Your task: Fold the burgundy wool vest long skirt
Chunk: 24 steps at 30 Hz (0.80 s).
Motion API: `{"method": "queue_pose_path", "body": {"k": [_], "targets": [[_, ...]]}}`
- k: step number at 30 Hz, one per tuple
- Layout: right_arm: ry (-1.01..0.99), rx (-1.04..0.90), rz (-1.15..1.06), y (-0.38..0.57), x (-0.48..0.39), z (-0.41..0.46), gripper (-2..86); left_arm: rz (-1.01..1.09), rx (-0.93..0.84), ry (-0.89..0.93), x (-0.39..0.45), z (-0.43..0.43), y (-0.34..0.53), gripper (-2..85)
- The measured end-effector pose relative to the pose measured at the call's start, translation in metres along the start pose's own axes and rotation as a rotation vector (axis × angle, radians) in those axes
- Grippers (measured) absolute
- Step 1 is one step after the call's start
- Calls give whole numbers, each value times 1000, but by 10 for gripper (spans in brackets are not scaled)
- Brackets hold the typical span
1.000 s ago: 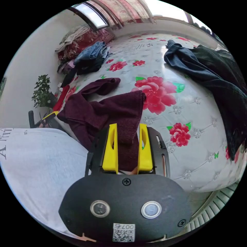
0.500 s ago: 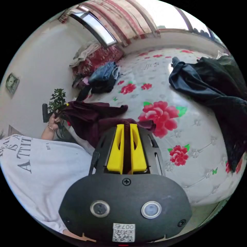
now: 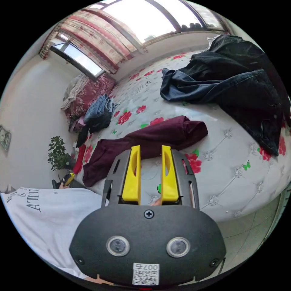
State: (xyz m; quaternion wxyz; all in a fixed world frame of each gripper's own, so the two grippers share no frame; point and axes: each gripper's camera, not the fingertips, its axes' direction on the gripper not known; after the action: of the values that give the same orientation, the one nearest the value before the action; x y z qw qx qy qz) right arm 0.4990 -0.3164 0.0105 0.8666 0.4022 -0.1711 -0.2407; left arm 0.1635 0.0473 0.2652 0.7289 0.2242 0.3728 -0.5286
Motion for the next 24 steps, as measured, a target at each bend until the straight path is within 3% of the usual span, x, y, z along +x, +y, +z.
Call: {"method": "queue_pose_path", "body": {"k": [6,12,18,24], "targets": [[90,-115,-198,-31,-33,56,92,263,-129,-34,71,45,-12,73],[181,-331,-364,-76,-49,126,100,369,-172,84,143,104,-53,86],[293,-530,-419,-87,-40,171,78,577,-291,5,212,187,-89,122],[297,-512,-408,-91,-38,154,49,655,-377,-103,240,277,-98,142]]}}
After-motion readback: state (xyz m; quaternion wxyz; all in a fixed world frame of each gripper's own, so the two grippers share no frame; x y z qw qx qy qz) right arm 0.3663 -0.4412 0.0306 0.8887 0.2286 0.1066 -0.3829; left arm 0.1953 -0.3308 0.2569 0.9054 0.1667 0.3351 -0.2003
